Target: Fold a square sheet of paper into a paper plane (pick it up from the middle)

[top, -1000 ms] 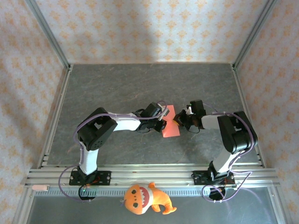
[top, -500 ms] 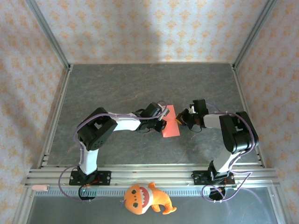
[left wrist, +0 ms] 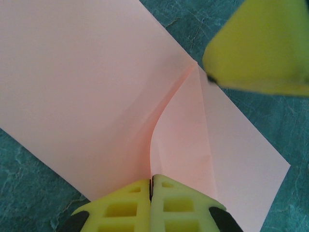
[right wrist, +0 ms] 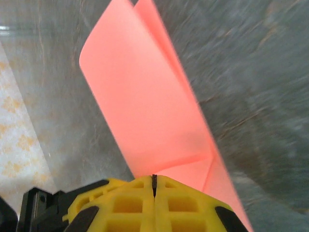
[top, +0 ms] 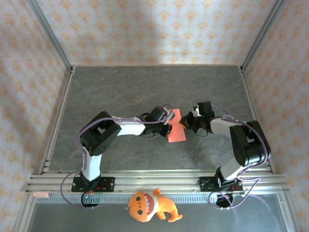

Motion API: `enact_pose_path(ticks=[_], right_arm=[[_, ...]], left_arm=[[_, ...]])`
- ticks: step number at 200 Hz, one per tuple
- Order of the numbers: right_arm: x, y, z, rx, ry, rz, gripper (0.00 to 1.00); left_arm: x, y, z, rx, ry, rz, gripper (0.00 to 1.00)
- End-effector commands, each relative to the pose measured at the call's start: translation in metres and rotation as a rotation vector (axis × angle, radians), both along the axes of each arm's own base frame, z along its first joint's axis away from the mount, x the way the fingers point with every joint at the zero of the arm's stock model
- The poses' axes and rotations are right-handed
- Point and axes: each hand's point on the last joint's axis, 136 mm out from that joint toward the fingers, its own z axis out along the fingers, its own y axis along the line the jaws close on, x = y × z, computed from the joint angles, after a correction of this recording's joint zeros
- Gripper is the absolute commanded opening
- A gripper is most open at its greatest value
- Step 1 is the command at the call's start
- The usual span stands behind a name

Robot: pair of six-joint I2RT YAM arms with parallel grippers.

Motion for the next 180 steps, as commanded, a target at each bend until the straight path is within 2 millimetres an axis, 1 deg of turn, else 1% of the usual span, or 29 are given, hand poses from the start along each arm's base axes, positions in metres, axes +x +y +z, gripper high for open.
enact_pose_path(ticks=[1, 20, 29, 67, 91, 107, 131, 142, 151, 156, 158, 160, 168, 180], right_arm=[[-0.008, 0.013, -0.003, 0.024, 0.024, 0.045, 0.01], [-0.013, 0.021, -0.006, 0.037, 0.033, 0.063, 0.01], [-0.018, 0.021, -0.012, 0.038, 0.054, 0.067, 0.01], [-0.033, 0.003, -0.048, -0.074, 0.137, 0.028, 0.0], [-0.04, -0.007, -0.059, -0.119, 0.154, 0.003, 0.0], [-0.045, -0.012, -0.066, -0.155, 0.168, -0.004, 0.0], [-0.049, -0.013, -0.069, -0.146, 0.172, -0.017, 0.0], [-0.05, -0.013, -0.069, -0.146, 0.173, -0.023, 0.0], [-0.051, -0.013, -0.07, -0.143, 0.174, -0.029, 0.0], [-0.051, -0.013, -0.07, -0.143, 0.173, -0.031, 0.0], [-0.052, -0.013, -0.07, -0.142, 0.174, -0.031, 0.0], [-0.052, -0.013, -0.07, -0.14, 0.173, -0.031, 0.0], [-0.052, -0.014, -0.07, -0.14, 0.174, -0.035, 0.0], [-0.052, -0.013, -0.07, -0.136, 0.173, -0.037, 0.0]], left_arm=[[-0.03, 0.042, -0.061, 0.194, 0.156, 0.017, 0.0], [-0.03, 0.043, -0.06, 0.197, 0.155, 0.017, 0.0], [-0.029, 0.043, -0.06, 0.198, 0.154, 0.018, 0.0], [-0.029, 0.042, -0.058, 0.196, 0.153, 0.018, 0.0], [-0.026, 0.042, -0.052, 0.185, 0.145, 0.037, 0.0], [-0.023, 0.04, -0.046, 0.167, 0.136, 0.051, 0.03], [-0.015, 0.037, -0.034, 0.145, 0.121, 0.088, 0.14], [-0.011, 0.037, -0.025, 0.13, 0.109, 0.112, 0.26], [-0.009, 0.036, -0.015, 0.111, 0.093, 0.131, 0.29], [-0.008, 0.037, -0.015, 0.109, 0.092, 0.146, 0.31], [-0.006, 0.036, -0.005, 0.092, 0.077, 0.153, 0.33], [-0.005, 0.036, -0.002, 0.087, 0.071, 0.162, 0.34], [-0.001, 0.04, 0.008, 0.077, 0.055, 0.199, 0.4], [0.002, 0.045, 0.019, 0.057, 0.044, 0.246, 0.42]])
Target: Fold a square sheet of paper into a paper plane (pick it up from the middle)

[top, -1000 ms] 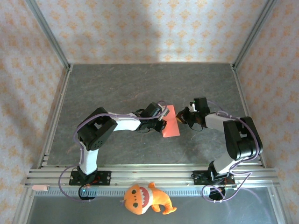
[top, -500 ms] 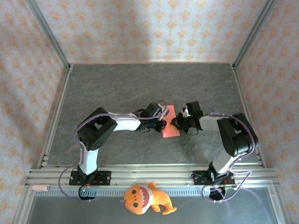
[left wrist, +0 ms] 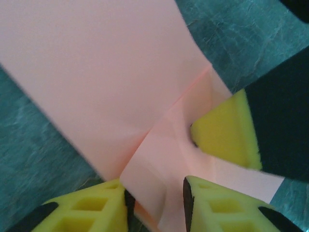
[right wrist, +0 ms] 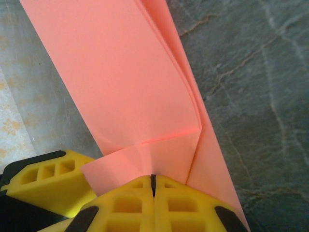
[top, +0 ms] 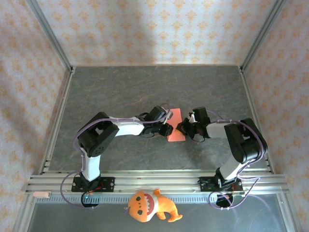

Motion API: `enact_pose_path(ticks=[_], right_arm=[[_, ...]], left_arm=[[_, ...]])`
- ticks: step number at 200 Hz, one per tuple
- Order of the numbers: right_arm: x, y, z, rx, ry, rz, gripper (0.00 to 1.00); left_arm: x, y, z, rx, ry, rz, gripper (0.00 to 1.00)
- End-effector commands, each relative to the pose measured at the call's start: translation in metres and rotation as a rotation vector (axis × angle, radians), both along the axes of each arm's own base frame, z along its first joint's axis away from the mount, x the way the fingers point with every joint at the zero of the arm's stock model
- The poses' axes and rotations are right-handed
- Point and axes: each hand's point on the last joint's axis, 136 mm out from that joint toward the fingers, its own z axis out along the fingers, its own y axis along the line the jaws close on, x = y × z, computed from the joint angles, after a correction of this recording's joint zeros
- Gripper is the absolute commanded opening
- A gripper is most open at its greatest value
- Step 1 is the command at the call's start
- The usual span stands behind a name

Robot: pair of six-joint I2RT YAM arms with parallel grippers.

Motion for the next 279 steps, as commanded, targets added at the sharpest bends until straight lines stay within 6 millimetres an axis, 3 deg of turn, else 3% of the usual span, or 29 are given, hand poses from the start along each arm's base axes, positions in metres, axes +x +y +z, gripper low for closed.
enact_pose_path(ticks=[1, 29, 73, 104, 168, 174, 279], right_arm=[[-0.029, -0.025, -0.04, -0.132, 0.143, -0.067, 0.0], [-0.029, -0.025, -0.039, -0.128, 0.139, -0.071, 0.0], [-0.026, -0.024, -0.037, -0.125, 0.133, -0.076, 0.0], [-0.027, -0.024, -0.038, -0.126, 0.138, -0.074, 0.0], [-0.027, -0.023, -0.038, -0.122, 0.138, -0.072, 0.0], [-0.027, -0.023, -0.037, -0.122, 0.137, -0.072, 0.0], [-0.028, -0.024, -0.039, -0.128, 0.14, -0.072, 0.0]], left_arm=[[0.003, 0.034, 0.011, 0.054, 0.01, 0.15, 0.42], [-0.002, 0.033, 0.031, -0.03, 0.028, 0.194, 0.44], [-0.031, -0.008, 0.053, -0.279, 0.172, 0.041, 0.15], [-0.042, -0.03, 0.065, -0.39, 0.237, -0.054, 0.08], [-0.044, -0.047, 0.04, -0.283, 0.302, -0.145, 0.03], [-0.045, -0.046, 0.027, -0.264, 0.324, -0.141, 0.03], [-0.041, -0.037, -0.004, -0.162, 0.345, -0.11, 0.03]])
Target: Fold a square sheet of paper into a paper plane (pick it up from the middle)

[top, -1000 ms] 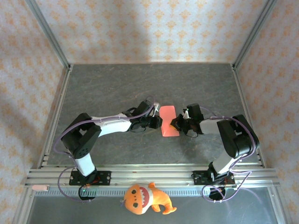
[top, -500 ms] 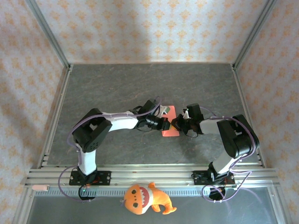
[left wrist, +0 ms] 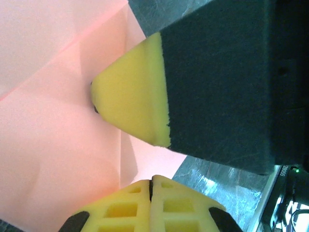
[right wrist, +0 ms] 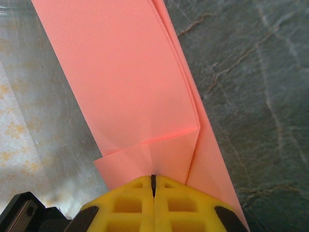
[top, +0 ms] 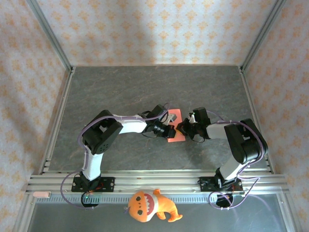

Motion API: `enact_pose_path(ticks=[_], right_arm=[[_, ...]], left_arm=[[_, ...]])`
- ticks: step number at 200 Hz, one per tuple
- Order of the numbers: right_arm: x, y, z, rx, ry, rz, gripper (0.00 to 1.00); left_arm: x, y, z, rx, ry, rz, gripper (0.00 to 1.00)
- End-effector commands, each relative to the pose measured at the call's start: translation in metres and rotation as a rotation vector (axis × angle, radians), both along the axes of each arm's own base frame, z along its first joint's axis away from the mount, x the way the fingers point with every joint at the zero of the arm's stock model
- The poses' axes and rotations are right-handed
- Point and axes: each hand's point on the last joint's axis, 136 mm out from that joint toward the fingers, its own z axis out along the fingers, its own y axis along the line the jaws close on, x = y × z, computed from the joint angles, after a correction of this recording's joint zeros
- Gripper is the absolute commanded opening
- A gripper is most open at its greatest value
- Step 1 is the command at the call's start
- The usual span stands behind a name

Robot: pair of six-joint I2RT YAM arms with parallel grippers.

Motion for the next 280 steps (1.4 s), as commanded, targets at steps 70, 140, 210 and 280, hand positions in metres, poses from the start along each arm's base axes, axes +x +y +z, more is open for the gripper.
enact_pose_path(ticks=[70, 140, 210, 280], right_arm=[[-0.03, -0.025, -0.041, -0.141, 0.149, -0.051, 0.0], [-0.03, -0.025, -0.042, -0.142, 0.152, -0.05, 0.0], [-0.029, -0.025, -0.042, -0.143, 0.152, -0.051, 0.0], [-0.032, -0.025, -0.044, -0.147, 0.157, -0.045, 0.0]], left_arm=[[0.001, 0.018, -0.013, 0.135, -0.043, -0.006, 0.03], [-0.002, 0.004, 0.019, 0.046, -0.073, -0.026, 0.04], [-0.008, -0.008, 0.007, 0.058, -0.044, -0.08, 0.04], [-0.007, 0.01, -0.012, 0.158, -0.05, -0.059, 0.04]])
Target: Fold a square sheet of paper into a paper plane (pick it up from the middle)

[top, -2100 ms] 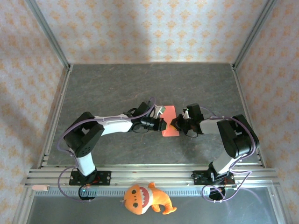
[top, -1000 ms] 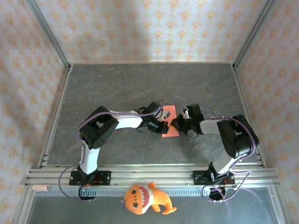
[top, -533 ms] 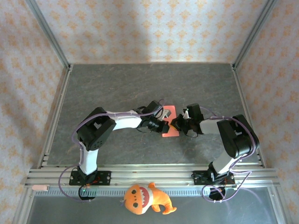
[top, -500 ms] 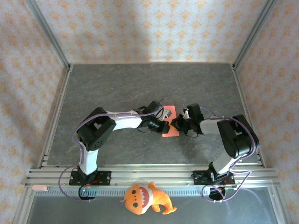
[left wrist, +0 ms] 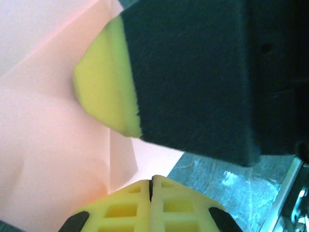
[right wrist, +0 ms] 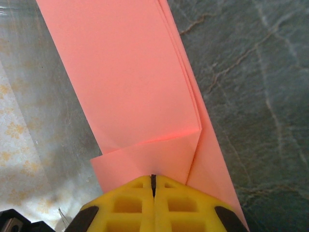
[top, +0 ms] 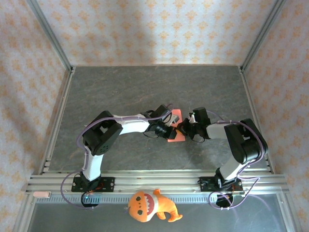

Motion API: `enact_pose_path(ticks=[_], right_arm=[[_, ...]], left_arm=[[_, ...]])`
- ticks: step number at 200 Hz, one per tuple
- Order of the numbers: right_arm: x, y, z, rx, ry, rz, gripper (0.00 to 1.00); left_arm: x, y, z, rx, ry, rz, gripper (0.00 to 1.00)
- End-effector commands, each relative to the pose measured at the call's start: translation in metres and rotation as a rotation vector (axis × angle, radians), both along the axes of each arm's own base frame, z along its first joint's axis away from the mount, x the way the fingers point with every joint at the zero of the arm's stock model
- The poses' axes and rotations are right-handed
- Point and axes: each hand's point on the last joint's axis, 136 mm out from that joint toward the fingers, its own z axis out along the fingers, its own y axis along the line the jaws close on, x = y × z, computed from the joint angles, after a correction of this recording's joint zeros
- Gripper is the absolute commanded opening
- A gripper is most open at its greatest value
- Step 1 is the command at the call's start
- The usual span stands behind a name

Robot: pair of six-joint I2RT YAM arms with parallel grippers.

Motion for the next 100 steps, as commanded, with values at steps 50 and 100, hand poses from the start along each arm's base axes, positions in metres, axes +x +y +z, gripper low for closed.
enact_pose_path(ticks=[50, 100], right_arm=[[-0.031, -0.026, -0.044, -0.153, 0.156, -0.042, 0.0], [-0.032, -0.027, -0.046, -0.158, 0.162, -0.042, 0.0]], left_arm=[[-0.001, 0.023, -0.016, 0.1, -0.008, 0.017, 0.04], [-0.001, 0.034, -0.017, 0.127, -0.015, 0.023, 0.04]])
